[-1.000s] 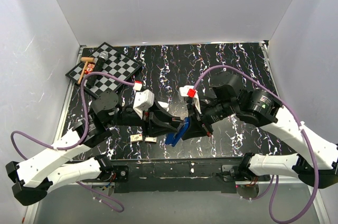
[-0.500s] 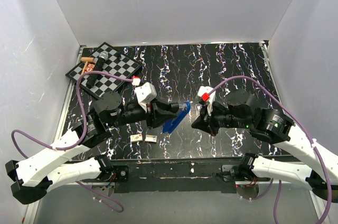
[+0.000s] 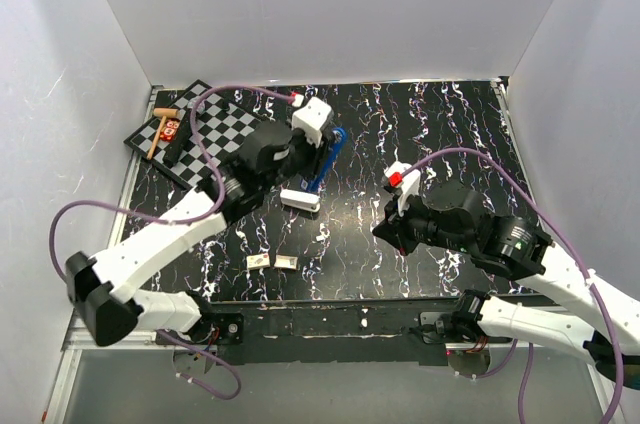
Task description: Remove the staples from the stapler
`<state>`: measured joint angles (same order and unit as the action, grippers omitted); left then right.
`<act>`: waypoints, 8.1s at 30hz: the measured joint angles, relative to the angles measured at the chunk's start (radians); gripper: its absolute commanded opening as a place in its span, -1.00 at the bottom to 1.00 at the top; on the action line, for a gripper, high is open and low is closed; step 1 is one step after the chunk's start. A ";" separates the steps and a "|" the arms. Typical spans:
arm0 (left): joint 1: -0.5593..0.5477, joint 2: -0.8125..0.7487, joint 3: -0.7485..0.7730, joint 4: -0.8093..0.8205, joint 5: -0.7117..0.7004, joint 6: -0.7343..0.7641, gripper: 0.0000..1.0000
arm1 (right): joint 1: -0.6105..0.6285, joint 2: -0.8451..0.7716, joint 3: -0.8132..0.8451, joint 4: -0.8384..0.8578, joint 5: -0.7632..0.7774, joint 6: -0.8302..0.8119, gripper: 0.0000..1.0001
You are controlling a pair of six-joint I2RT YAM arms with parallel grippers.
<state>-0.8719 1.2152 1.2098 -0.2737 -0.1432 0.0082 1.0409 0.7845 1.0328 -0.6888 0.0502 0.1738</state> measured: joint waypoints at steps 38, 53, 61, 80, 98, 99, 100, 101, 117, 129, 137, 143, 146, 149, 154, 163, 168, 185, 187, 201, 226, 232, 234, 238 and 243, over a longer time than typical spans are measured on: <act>0.490 1.019 0.750 -0.303 0.169 -0.140 -1.00 | -0.003 0.112 -0.056 0.090 -0.069 0.029 -0.97; 0.496 1.088 0.797 -0.324 0.165 -0.123 0.15 | -0.006 0.122 -0.087 0.126 -0.097 0.037 -0.97; 0.496 1.085 0.796 -0.282 0.169 -0.104 0.26 | -0.007 0.121 -0.098 0.132 -0.108 0.056 -0.97; 0.496 0.384 0.327 -0.126 0.404 -0.033 0.33 | -0.007 0.093 -0.095 0.089 -0.101 0.082 -0.36; 0.397 -0.056 -0.149 -0.156 0.622 0.127 0.37 | -0.010 0.184 0.008 -0.020 -0.049 0.083 0.06; 0.390 -0.062 -0.167 -0.152 0.644 0.151 0.37 | -0.010 0.185 0.008 -0.021 -0.049 0.083 0.09; 0.383 -0.061 -0.181 -0.148 0.662 0.174 0.37 | -0.010 0.185 0.010 -0.024 -0.052 0.082 0.11; 0.376 -0.057 -0.195 -0.146 0.677 0.197 0.37 | -0.010 0.185 0.013 -0.029 -0.056 0.083 0.12; 0.333 0.198 -0.185 -0.171 0.673 0.616 0.50 | -0.010 0.149 -0.003 -0.034 -0.098 0.082 0.15; 0.327 0.411 -0.163 -0.148 0.594 0.820 0.47 | -0.010 0.151 -0.031 0.022 -0.140 0.080 0.17; 0.319 0.437 -0.161 -0.102 0.584 0.864 0.48 | -0.011 0.166 -0.065 0.055 -0.167 0.074 0.18; 0.311 0.484 -0.142 -0.090 0.577 0.882 0.47 | -0.012 0.182 -0.067 0.072 -0.188 0.073 0.18; 0.309 0.517 -0.128 -0.092 0.577 0.885 0.43 | -0.012 0.187 -0.067 0.079 -0.192 0.073 0.18; 0.307 0.538 -0.118 -0.097 0.578 0.889 0.36 | -0.012 0.187 -0.067 0.086 -0.195 0.072 0.18; 0.307 0.570 -0.081 -0.113 0.579 0.890 0.20 | -0.012 0.190 -0.067 0.087 -0.196 0.068 0.18; 0.307 0.581 -0.076 -0.142 0.580 0.886 -0.36 | -0.012 0.191 -0.068 0.087 -0.203 0.066 0.18; 0.307 0.581 -0.076 -0.145 0.580 0.883 -0.83 | -0.012 0.190 -0.074 0.092 -0.204 0.067 0.17; 0.307 0.448 -0.111 -0.098 0.642 0.708 -1.00 | -0.012 0.126 -0.056 0.040 -0.176 0.061 0.16; 0.307 0.387 -0.130 -0.080 0.669 0.668 -1.00 | -0.012 0.117 -0.042 0.030 -0.165 0.056 0.15; 0.266 0.039 -0.266 0.024 0.924 0.353 -1.00 | -0.014 0.146 0.137 -0.023 -0.164 -0.055 0.18; 0.233 -0.253 -0.427 0.260 1.181 -0.040 -1.00 | -0.020 0.383 0.453 -0.150 -0.449 -0.253 0.13; 0.233 -0.264 -0.430 0.277 1.184 -0.059 -1.00 | -0.020 0.413 0.452 -0.148 -0.458 -0.252 0.10; 0.233 -0.271 -0.430 0.280 1.184 -0.062 -1.00 | -0.020 0.415 0.452 -0.147 -0.464 -0.252 0.09; 0.233 -0.288 -0.431 0.285 1.184 -0.065 -1.00 | -0.020 0.423 0.451 -0.142 -0.474 -0.248 0.06; 0.233 -0.294 -0.431 0.300 1.185 -0.078 -1.00 | -0.020 0.436 0.433 -0.118 -0.480 -0.233 -0.09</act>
<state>-0.6392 0.9207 0.7784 0.0265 1.0416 -0.0696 1.0210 1.2209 1.4662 -0.8070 -0.4301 -0.0593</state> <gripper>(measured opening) 0.317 0.510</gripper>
